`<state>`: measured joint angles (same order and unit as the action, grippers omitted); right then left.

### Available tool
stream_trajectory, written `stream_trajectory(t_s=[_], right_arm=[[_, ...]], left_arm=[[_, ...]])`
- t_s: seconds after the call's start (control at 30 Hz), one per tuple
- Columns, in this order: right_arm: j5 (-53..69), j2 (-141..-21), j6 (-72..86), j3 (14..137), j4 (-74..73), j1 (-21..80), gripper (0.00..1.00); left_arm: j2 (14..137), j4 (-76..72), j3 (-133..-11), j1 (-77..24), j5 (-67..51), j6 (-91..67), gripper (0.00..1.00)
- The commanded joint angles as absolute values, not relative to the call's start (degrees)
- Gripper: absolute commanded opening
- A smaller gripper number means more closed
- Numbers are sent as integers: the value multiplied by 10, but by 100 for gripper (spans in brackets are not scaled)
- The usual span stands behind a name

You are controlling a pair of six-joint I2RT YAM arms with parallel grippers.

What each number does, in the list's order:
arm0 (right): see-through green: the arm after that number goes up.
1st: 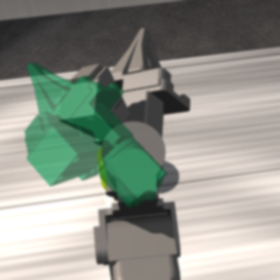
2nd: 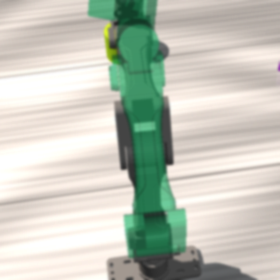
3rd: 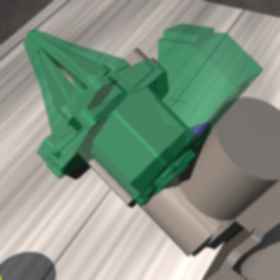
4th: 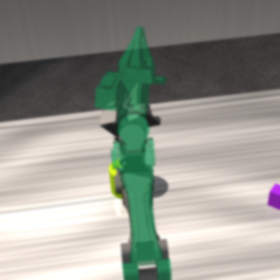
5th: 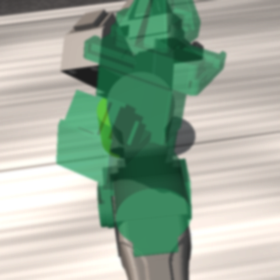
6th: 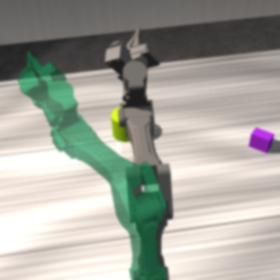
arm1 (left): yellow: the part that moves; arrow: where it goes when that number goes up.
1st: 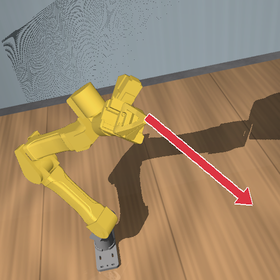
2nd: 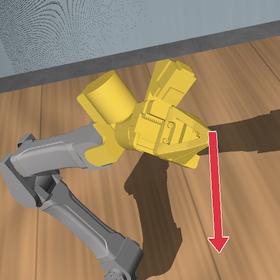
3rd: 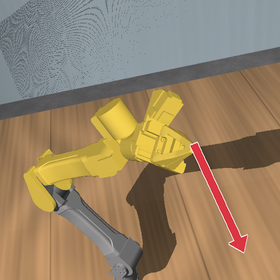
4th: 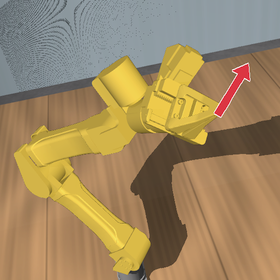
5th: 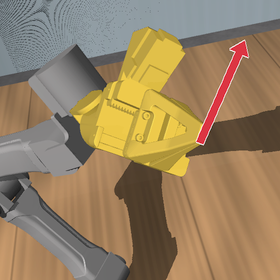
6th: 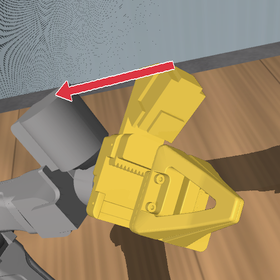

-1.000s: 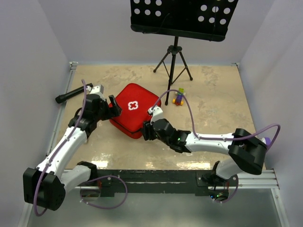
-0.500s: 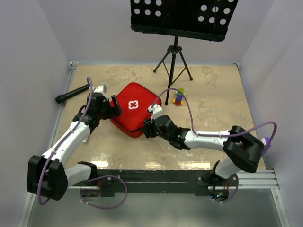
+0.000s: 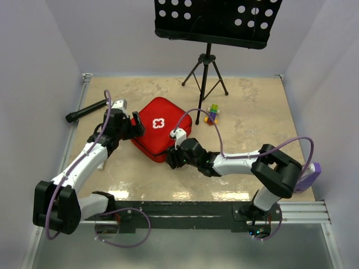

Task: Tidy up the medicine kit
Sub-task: Zip the medicine box at the center of the board.

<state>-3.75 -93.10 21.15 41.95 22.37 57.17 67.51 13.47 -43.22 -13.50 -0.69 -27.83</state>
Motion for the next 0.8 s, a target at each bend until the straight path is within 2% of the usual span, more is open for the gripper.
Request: stream_trajectory(t_s=[0.0, 0.23, 0.63, 0.77], right_arm=[[-19, -927, 205, 427, 275, 561, 49], [-10, -927, 202, 432, 291, 560, 37], [-8, -896, 204, 417, 292, 561, 0], [-16, -871, 202, 406, 280, 560, 0]], left_arm=[[677, 126, -425, -131, -13, -270, 86], [671, 125, -421, -131, -13, -268, 86], [668, 124, -422, -131, -16, -266, 86], [669, 124, -423, -131, -16, -268, 86]])
